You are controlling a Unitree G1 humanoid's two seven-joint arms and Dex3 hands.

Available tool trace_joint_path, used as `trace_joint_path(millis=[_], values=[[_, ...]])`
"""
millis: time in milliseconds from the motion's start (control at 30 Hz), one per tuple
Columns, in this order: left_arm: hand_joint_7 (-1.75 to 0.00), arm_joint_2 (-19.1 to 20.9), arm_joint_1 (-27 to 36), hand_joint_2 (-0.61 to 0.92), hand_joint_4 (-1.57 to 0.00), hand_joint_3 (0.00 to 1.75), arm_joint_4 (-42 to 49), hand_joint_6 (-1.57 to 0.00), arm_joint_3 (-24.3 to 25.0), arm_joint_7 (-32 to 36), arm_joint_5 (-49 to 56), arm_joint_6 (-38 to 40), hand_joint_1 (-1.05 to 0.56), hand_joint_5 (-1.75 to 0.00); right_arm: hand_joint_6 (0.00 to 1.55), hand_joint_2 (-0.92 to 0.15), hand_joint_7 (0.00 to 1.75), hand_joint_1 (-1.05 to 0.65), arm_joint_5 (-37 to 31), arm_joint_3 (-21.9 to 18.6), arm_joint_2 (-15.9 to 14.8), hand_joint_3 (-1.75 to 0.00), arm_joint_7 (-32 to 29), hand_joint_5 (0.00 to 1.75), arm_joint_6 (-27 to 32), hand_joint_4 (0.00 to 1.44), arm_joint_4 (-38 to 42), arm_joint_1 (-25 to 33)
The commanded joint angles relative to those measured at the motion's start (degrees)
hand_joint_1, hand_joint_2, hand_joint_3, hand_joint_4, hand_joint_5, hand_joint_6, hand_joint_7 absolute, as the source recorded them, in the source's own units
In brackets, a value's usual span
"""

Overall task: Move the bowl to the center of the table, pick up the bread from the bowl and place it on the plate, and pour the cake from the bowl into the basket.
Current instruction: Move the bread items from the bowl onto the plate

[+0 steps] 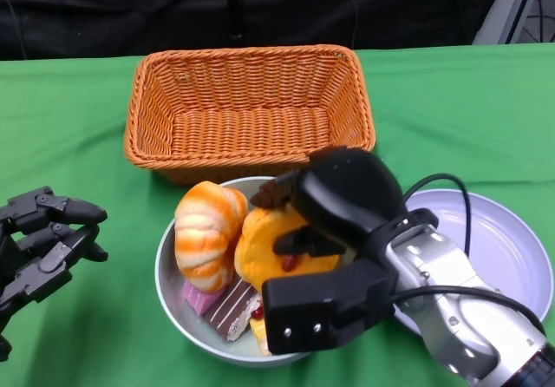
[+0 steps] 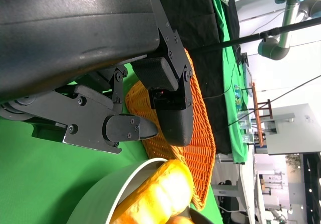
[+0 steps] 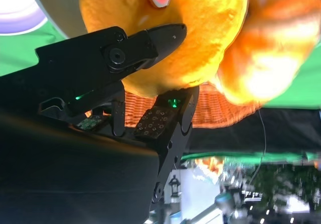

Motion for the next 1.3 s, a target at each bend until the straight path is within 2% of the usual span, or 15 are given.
trace_joint_path(millis=[33, 67, 100, 133, 200, 300, 400, 533, 633, 667, 767, 833, 967, 1167, 1300], values=[[-0.76, 0.55, -0.28, 0.92, -0.73, 0.34, 0.30, -0.92, 0.60, 0.00, -0.56, -0.21, -0.11, -1.33, 0.74, -0.87, 0.99, -0.24, 3.58, -2.34, 0.55, 0.00, -0.25, 1.59, -0.51, 0.56, -2.18, 1.36], [-0.76, 0.55, -0.28, 0.92, -0.73, 0.34, 0.32, -0.92, 0.61, -0.05, -0.59, -0.20, -0.11, -1.33, 0.67, -0.87, 1.15, -0.22, 4.33, -2.68, 0.62, 0.00, -0.19, 1.62, -0.59, 0.55, -2.50, 1.53], [-0.76, 0.55, -0.26, 0.92, -0.73, 0.34, 0.26, -0.92, 0.61, -0.04, -0.57, -0.22, -0.11, -1.33, 0.63, -0.87, 1.24, -0.22, 5.63, -3.36, 0.54, 0.00, 0.14, 1.64, -0.93, 0.55, -3.24, 1.88], [-0.76, 0.54, -0.23, 0.92, -0.73, 0.35, 0.22, -0.92, 0.60, 0.01, -0.53, -0.25, -0.10, -1.32, 0.70, -0.87, 1.04, -0.20, 6.59, -3.84, 0.38, 0.00, 0.44, 1.52, -1.19, 0.62, -3.85, 2.16], [-0.76, 0.58, -0.23, 0.92, -0.73, 0.35, 0.32, -0.92, 0.62, 0.02, -0.46, -0.37, -0.10, -1.32, 0.83, -0.88, 0.77, -0.18, 9.11, -5.16, 0.22, 0.00, 1.83, 1.44, -0.93, 0.67, -5.92, 3.14], [-0.76, 0.54, -0.10, 0.92, -0.74, 0.34, 0.05, -0.92, 0.65, 0.11, -0.53, -0.07, -0.11, -1.31, 0.86, -0.91, 0.66, -0.18, 11.14, -6.93, 0.03, -0.01, 4.32, 1.38, 1.03, 0.67, -10.21, 4.82], [-0.75, 0.52, 0.00, 0.92, -0.74, 0.34, -0.03, -0.92, 0.63, 0.21, -0.34, -0.27, -0.12, -1.31, 0.84, -0.92, 0.71, -0.18, 12.31, -8.02, 0.00, 0.00, 6.09, 1.40, 2.52, 0.66, -13.24, 5.90], [-0.75, 0.49, -0.13, 0.92, -0.75, 0.33, 0.07, -0.93, 0.67, 0.21, -0.25, -0.49, -0.12, -1.31, 0.83, -0.92, 0.66, -0.18, 18.44, -12.57, -0.16, -0.01, 10.05, 1.29, 5.29, 0.71, -20.65, 8.94], [-0.74, 0.53, -0.12, 0.92, -0.74, 0.34, -0.05, -0.93, 0.71, 0.18, -0.34, -0.08, -0.11, -1.30, 0.70, -0.92, 0.96, -0.16, 20.84, -14.93, -0.95, -0.05, 13.74, 1.50, 9.61, 0.65, -26.32, 10.81], [-0.74, 0.51, -0.15, 0.92, -0.74, 0.34, 0.00, -0.93, 0.75, 0.03, -0.48, -0.06, -0.11, -1.30, 0.68, -0.92, 1.00, -0.16, 21.25, -15.53, -1.24, -0.05, 14.63, 1.52, 10.86, 0.64, -27.90, 11.30], [-0.74, 0.51, -0.23, 0.92, -0.74, 0.34, 0.22, -0.93, 0.84, -0.26, -0.69, -0.17, -0.11, -1.30, 0.66, -0.92, 1.04, -0.16, 22.05, -17.84, -1.97, -0.08, 16.92, 1.54, 15.47, 0.62, -33.05, 12.74], [-0.73, 0.48, -0.21, 0.92, -0.74, 0.34, 0.13, -0.93, 0.85, -0.10, -0.65, 0.00, -0.10, -1.29, 0.63, -0.92, 1.08, -0.16, 23.49, -19.97, -2.25, -0.12, 18.35, 1.61, 18.51, 0.59, -36.00, 13.54], [-0.73, 0.62, -0.22, 0.92, -0.74, 0.34, 0.10, -0.93, 0.80, 0.10, -0.33, 0.04, -0.11, -1.29, 0.59, -0.92, 1.16, -0.15, 27.92, -26.01, -2.98, -0.14, 19.65, 1.74, 22.82, 0.62, -38.81, 14.41], [-0.73, 0.65, -0.38, 0.92, -0.75, 0.34, 0.19, -0.93, 0.86, -0.03, -0.45, 0.01, -0.10, -1.29, 0.57, -0.92, 1.17, -0.15, 32.50, -31.74, -5.51, -0.14, 20.31, 1.73, 27.21, 0.59, -37.85, 15.86], [-0.73, 0.68, -0.55, 0.92, -0.74, 0.35, 0.30, -0.93, 1.00, -0.14, -0.74, 0.26, -0.10, -1.29, 0.55, -0.92, 1.16, -0.16, 32.10, -32.22, -8.55, -0.17, 20.24, 1.70, 30.53, 0.54, -35.35, 16.76]])
